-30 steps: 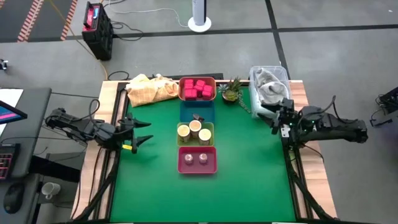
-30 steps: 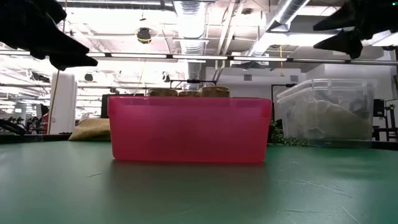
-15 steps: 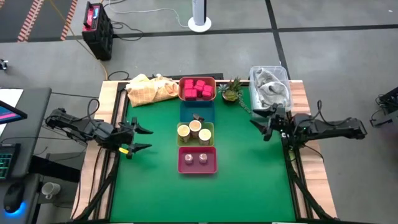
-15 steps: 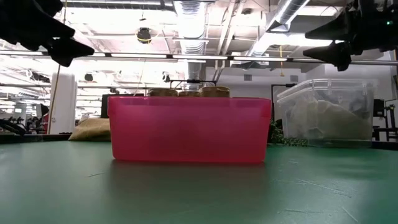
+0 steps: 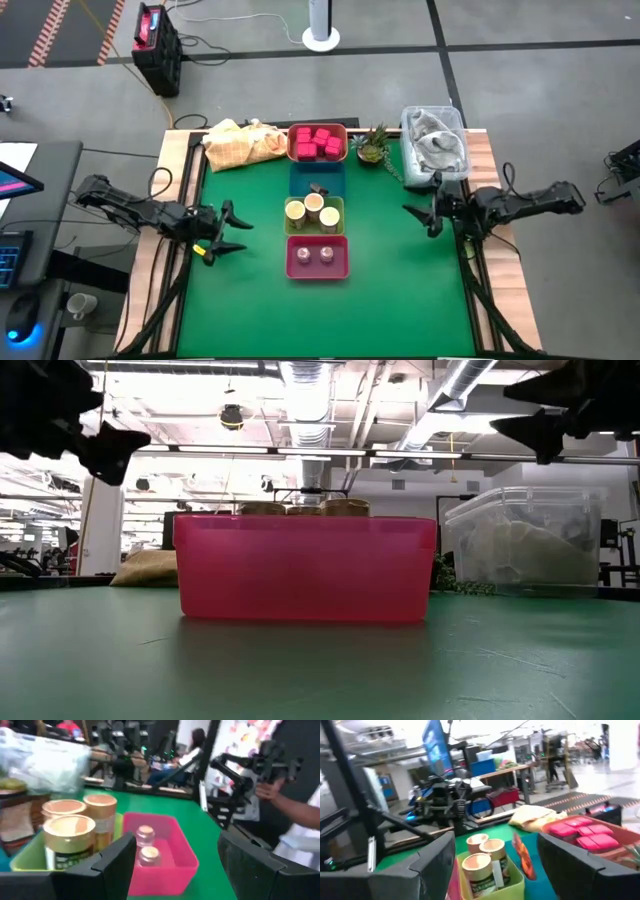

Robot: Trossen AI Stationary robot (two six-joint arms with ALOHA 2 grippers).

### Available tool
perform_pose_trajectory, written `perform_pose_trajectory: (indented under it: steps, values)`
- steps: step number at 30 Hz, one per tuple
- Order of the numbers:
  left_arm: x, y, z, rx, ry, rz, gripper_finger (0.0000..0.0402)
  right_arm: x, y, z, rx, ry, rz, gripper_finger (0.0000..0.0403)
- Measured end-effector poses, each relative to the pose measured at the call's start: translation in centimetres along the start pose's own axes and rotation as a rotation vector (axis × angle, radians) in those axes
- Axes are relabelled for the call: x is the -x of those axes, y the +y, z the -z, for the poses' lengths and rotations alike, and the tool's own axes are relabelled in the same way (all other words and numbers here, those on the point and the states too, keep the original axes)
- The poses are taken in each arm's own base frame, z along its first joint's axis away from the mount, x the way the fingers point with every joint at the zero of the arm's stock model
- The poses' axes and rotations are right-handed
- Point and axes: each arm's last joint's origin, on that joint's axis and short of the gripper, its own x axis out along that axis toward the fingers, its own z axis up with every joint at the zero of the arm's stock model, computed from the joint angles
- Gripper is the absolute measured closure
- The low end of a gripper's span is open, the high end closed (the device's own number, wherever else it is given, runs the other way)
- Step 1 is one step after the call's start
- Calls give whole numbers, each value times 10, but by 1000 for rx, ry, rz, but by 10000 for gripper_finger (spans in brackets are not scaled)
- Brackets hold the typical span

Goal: Sort spices by type
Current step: Return to Home Position

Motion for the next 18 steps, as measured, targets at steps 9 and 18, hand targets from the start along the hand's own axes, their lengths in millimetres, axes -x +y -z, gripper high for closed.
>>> perform_pose_trajectory:
  steps: [9,18]
  values:
    - [0,-3,-3,-55,-32,100,136,1,3,-1,-1,-12,-29,99]
    - [0,0,-3,-175,-38,-24,136,0,2,3,-214,33,-2,98]
